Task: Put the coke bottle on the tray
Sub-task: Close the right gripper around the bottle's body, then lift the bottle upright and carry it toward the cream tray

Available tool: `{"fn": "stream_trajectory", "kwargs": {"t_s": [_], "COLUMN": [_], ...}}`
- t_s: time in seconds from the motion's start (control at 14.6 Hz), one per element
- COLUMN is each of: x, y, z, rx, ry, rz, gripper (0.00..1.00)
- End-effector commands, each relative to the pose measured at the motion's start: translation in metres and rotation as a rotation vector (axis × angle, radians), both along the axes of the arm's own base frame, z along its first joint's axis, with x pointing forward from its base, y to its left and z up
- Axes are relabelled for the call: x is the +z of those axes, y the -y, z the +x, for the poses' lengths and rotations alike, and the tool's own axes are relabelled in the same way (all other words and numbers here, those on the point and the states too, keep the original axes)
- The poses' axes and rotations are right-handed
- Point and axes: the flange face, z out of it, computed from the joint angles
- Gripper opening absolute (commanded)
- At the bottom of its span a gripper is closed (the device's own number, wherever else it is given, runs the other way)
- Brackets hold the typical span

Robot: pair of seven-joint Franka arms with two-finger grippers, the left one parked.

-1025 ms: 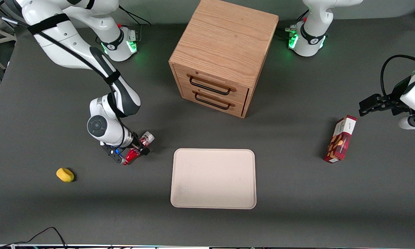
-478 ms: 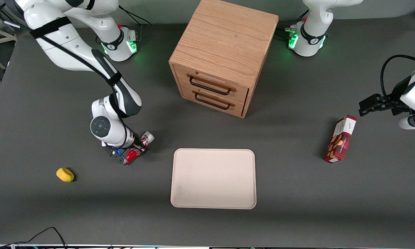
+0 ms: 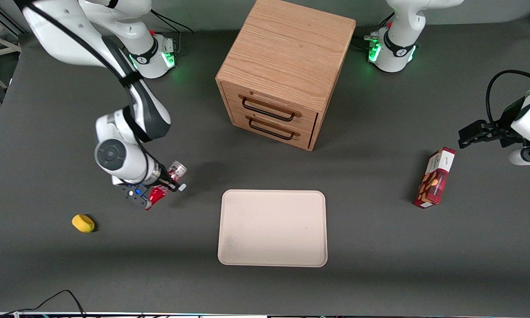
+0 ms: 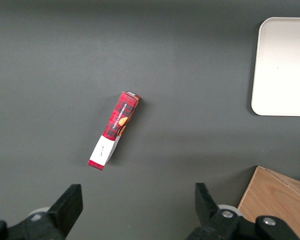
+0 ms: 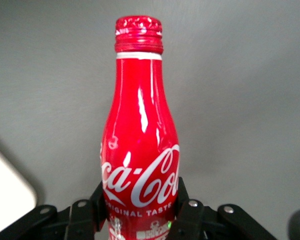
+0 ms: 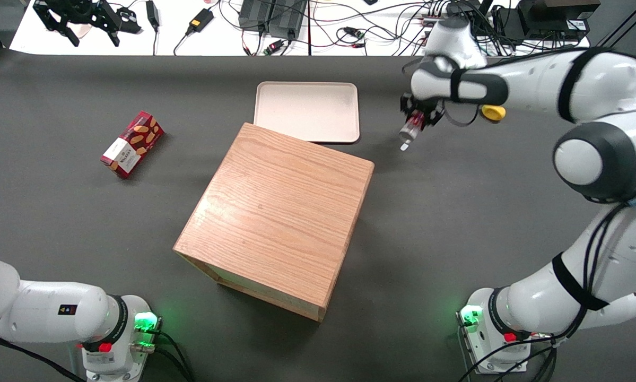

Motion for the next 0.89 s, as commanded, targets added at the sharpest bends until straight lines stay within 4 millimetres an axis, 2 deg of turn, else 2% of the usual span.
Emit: {"fn": "stream_trajectory", "kwargs": {"t_s": [0.0, 0.2, 0.27, 0.41, 0.48, 0.61, 0.68, 0.82], "x": [0.103, 0.210, 0.239, 0.273, 0.283, 0.288, 0.284, 0.264], "y": [0.005, 0.005, 0.002, -0.012, -0.035, -0.073, -0.088, -0.117], "z": [0.002, 0.007, 0.007, 0.003, -0.002, -0.005, -0.004, 0.007], "rx": [0.111, 0.225, 0.233, 0.256, 0.300, 0.357, 0.384, 0.421], "ry": [0.003, -0.005, 0.005, 0.026, 0.042, 0.056, 0.055, 0.070], "rz": [-0.011, 0.050, 0.091, 0.141, 0.167, 0.210, 0.232, 0.290], "gripper": [0.00, 0.00, 0.00, 0.00, 0.00, 0.00, 0.00, 0.00]}}
